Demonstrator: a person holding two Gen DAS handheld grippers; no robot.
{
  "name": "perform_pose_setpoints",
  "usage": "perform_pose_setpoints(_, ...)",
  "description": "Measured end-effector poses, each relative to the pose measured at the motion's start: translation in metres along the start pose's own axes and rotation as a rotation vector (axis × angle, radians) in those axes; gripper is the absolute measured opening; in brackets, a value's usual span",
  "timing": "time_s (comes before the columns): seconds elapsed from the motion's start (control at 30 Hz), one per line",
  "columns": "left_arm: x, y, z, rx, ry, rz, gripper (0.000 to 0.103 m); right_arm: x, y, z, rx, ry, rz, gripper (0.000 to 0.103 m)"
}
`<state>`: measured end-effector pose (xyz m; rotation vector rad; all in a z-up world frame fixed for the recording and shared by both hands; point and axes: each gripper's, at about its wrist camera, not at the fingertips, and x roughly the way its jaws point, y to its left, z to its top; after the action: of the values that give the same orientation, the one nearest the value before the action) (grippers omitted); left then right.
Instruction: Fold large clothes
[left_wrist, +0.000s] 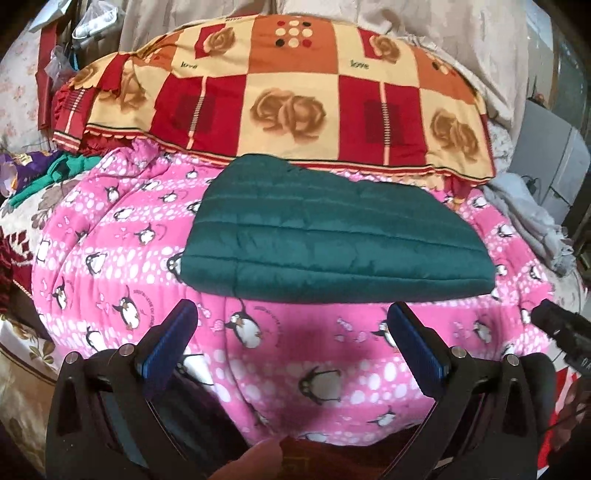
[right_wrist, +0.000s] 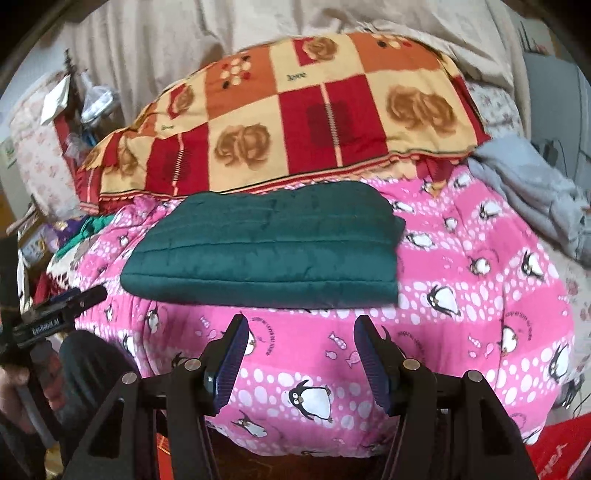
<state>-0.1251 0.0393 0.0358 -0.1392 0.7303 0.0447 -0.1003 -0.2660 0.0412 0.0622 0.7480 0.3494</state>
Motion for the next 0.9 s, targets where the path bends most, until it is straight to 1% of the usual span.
perform_pose_setpoints(0.23,-0.013,-0.013,0.0,0.009,-0.009,-0.037,0.103,-0.012,0.003,-0.007,0.002,-0.013,0.006,0.057)
perform_pose_setpoints(0.37,-0.017,-0.018,-0.001,0.021,-0.015,-0.038,0.103,-0.016,0.005,-0.006,0.007,-0.021,0.007,0.057)
perform_pose_setpoints(0.57,-0.018,-0.023,-0.004,0.026,-0.005,-0.041,0.103,-0.018,0.013,-0.005,-0.022,-0.028,0.008,0.057)
perform_pose_setpoints(0.9,-0.021,-0.031,-0.009,0.04,0.01,-0.036,0.103,-0.018,0.012,-0.006,-0.01,-0.027,0.013,0.057)
